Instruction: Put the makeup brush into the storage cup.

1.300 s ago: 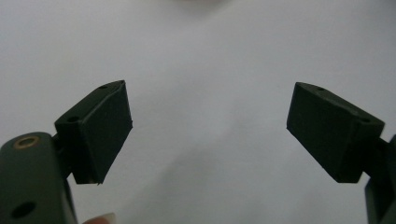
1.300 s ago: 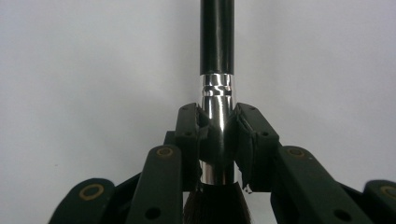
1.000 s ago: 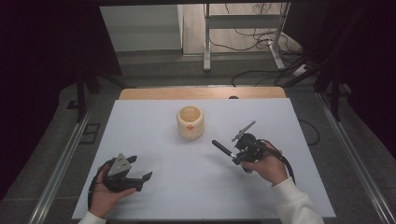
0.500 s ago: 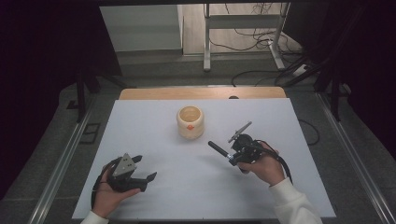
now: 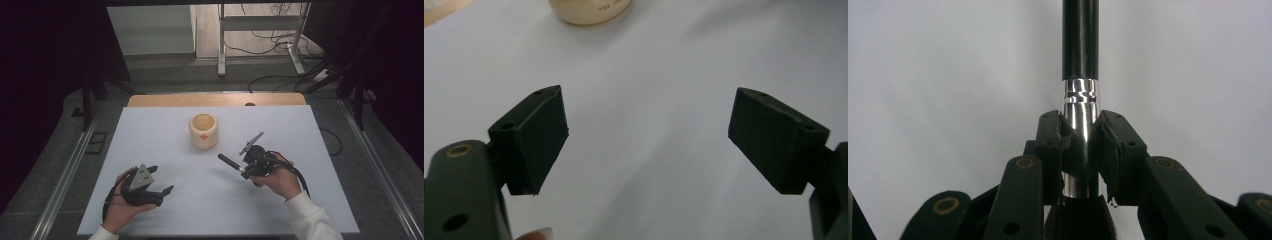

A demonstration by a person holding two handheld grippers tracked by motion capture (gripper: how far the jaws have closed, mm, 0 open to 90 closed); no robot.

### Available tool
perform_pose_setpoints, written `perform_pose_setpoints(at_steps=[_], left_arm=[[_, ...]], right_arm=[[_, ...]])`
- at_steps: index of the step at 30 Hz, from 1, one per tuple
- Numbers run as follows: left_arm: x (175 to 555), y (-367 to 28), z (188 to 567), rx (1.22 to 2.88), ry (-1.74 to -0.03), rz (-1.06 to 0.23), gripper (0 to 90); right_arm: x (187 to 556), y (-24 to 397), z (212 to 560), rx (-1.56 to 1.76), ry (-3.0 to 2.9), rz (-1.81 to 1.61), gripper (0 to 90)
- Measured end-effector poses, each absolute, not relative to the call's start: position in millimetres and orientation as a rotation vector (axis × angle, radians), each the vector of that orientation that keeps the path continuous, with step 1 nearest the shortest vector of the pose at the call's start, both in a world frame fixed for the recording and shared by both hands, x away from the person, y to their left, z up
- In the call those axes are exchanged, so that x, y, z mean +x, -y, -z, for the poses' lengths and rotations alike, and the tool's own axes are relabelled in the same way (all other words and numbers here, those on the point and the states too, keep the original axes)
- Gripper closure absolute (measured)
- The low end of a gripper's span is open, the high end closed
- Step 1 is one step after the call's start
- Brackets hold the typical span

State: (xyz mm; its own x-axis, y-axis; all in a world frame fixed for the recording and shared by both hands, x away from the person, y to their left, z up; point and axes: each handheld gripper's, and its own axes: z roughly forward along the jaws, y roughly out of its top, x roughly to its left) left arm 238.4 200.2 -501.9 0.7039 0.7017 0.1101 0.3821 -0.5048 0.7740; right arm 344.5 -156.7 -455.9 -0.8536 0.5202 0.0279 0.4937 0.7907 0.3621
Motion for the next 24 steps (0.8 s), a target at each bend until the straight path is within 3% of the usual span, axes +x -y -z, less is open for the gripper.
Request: perform_pose_setpoints(at_steps=[24], left_arm=[[251,-167,500,2.211,-0.703,-0.498,18.3]], right_arm=[[342,139,458,0.746,-2.930,-0.554,71.1]])
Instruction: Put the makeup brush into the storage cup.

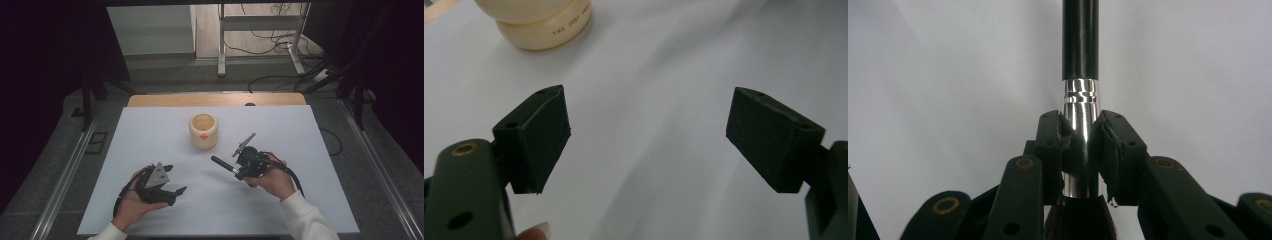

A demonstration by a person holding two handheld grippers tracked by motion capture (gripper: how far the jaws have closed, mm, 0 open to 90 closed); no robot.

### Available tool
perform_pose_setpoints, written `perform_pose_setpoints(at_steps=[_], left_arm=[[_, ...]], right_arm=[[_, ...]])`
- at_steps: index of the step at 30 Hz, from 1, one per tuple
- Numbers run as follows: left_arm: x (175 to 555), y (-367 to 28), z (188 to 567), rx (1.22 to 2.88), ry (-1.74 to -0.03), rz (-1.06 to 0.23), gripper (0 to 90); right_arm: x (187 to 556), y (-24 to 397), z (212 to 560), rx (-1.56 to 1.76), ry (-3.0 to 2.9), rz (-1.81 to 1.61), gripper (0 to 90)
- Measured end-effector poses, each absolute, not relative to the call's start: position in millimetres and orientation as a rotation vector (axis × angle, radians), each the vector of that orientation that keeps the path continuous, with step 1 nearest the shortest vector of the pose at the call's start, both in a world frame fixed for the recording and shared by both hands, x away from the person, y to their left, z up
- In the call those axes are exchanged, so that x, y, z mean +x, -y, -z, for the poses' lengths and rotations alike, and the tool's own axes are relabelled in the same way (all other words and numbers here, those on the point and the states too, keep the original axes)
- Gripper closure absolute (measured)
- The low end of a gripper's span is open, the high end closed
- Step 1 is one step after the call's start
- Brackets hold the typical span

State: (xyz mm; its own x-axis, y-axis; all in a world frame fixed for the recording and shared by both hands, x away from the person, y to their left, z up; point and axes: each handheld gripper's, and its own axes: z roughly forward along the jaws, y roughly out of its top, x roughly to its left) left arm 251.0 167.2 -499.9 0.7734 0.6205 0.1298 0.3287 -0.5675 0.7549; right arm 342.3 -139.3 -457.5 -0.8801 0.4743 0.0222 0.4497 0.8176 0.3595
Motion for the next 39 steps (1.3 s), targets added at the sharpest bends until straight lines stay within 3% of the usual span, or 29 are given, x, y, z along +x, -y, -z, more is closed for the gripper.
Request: perform_pose_setpoints(at_steps=[39], left_arm=[[268,-125,499,2.305,-0.611,-0.608,19.1]], right_arm=[[340,116,463,0.685,-2.974,-0.544,71.1]])
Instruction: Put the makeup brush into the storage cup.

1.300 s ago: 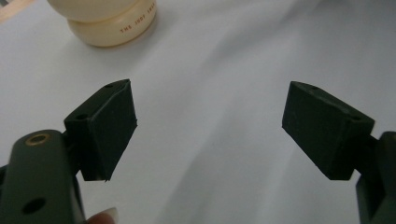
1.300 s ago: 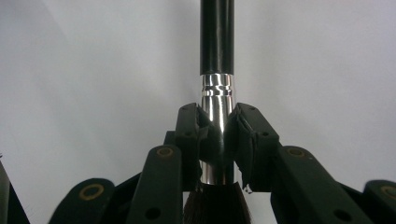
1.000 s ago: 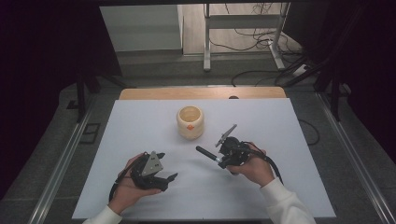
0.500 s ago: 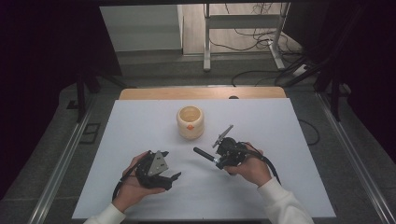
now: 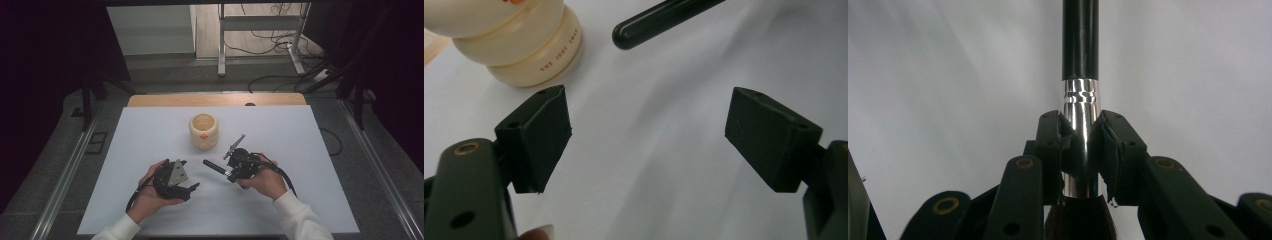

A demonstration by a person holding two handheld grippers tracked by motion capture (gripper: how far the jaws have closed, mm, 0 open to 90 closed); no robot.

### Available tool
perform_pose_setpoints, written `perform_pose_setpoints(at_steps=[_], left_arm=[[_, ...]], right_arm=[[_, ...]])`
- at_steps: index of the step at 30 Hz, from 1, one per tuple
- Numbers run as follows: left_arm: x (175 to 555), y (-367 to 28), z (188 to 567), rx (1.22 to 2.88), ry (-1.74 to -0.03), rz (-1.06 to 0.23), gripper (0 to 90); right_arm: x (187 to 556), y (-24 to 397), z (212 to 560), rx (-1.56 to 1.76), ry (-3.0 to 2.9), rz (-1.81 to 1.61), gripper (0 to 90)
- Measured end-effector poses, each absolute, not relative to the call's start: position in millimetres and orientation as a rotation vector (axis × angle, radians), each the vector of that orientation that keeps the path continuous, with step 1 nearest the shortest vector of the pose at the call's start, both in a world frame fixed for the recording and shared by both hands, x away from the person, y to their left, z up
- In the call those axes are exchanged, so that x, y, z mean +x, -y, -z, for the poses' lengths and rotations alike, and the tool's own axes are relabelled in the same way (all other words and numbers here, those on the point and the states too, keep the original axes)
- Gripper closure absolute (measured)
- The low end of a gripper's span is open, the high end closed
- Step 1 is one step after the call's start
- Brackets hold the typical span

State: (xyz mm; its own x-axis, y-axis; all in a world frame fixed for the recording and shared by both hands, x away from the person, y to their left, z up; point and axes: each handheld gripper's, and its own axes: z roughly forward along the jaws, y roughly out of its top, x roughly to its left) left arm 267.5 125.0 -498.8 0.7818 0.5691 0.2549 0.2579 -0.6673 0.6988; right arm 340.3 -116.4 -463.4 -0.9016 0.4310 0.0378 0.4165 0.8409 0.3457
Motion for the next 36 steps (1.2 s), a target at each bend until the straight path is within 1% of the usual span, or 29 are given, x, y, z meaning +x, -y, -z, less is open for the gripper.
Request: perform_pose_setpoints(at_steps=[18,26,29,33,34,36], left_arm=[[284,-101,505,2.379,-0.520,-0.639,21.0],[286,-92,509,2.408,-0.467,-0.684,23.3],[286,-90,508,2.411,-0.446,-0.697,25.8],[285,-87,508,2.412,-0.422,-0.706,31.5],[285,-86,508,2.415,-0.416,-0.705,31.5],[284,-84,509,2.431,-0.393,-0.710,36.1]], right_arm=[[336,103,467,0.626,-3.040,-0.534,71.1],[334,101,468,0.604,-3.063,-0.535,71.1],[334,100,468,0.597,-3.077,-0.539,71.1],[334,100,469,0.592,-3.088,-0.541,71.0],[334,100,469,0.590,-3.089,-0.543,71.0],[334,99,468,0.595,-3.088,-0.550,71.1]])
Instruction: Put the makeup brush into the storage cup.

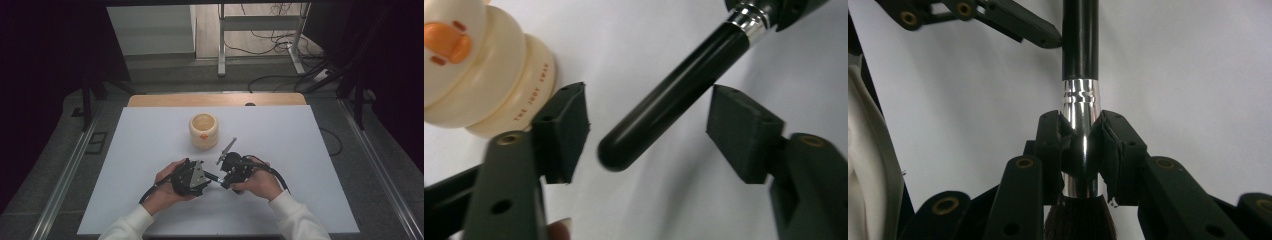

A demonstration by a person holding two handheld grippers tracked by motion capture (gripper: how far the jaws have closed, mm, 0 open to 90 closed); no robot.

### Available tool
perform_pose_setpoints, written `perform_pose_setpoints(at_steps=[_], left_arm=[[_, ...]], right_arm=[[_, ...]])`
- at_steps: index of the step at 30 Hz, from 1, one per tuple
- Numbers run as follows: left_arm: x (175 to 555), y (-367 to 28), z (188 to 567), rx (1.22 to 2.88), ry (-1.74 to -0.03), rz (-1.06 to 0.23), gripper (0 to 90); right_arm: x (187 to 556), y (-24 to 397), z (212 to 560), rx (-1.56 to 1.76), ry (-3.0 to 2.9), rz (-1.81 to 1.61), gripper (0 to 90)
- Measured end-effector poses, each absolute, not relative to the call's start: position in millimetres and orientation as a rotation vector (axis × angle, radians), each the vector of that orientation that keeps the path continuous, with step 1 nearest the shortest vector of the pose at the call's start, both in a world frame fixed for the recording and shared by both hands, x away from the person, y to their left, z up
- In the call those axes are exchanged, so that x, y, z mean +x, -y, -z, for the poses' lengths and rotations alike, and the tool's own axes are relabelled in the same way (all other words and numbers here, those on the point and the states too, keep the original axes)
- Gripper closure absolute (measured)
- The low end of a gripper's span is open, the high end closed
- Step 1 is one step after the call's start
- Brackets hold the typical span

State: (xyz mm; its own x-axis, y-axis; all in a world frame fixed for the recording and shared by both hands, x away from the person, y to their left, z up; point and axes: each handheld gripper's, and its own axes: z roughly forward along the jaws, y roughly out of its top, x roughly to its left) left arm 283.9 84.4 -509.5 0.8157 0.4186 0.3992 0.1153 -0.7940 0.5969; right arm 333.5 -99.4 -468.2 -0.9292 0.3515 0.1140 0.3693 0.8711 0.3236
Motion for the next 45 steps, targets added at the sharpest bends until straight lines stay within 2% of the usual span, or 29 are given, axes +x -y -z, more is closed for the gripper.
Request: perform_pose_setpoints(at_steps=[4,9,12,15,20,21,23,24,26,28,35,45], left_arm=[[280,-80,511,2.456,-0.347,-0.711,47.5],[277,-78,513,2.484,-0.314,-0.694,55.8],[275,-77,513,2.519,-0.263,-0.639,67.2],[273,-76,511,2.515,-0.219,-0.631,73.6],[273,-80,508,2.488,-0.256,-0.616,74.3],[273,-80,508,2.488,-0.256,-0.616,74.4],[274,-82,507,2.480,-0.263,-0.618,74.4],[274,-82,507,2.471,-0.270,-0.613,74.4],[274,-85,505,2.456,-0.287,-0.619,74.4],[276,-88,504,2.450,-0.300,-0.617,74.4],[278,-94,502,2.434,-0.336,-0.607,74.4],[279,-99,499,2.418,-0.377,-0.616,74.4]], right_arm=[[332,98,468,-0.561,2.970,0.540,71.0],[333,99,467,-0.550,2.967,0.555,70.9],[334,102,462,-0.559,2.969,0.624,67.4],[337,106,457,-0.597,2.959,0.702,64.3],[339,116,446,-0.680,2.936,0.844,52.5],[339,116,446,-0.680,2.936,0.844,52.5],[341,122,440,-0.735,2.921,0.950,44.0],[341,122,440,-0.735,2.921,0.950,44.0],[342,130,435,-0.774,2.936,1.055,36.0],[341,138,430,-0.797,2.936,1.118,32.8],[338,167,425,-0.858,2.889,1.251,30.4],[334,205,439,-0.969,2.876,1.264,27.6]])
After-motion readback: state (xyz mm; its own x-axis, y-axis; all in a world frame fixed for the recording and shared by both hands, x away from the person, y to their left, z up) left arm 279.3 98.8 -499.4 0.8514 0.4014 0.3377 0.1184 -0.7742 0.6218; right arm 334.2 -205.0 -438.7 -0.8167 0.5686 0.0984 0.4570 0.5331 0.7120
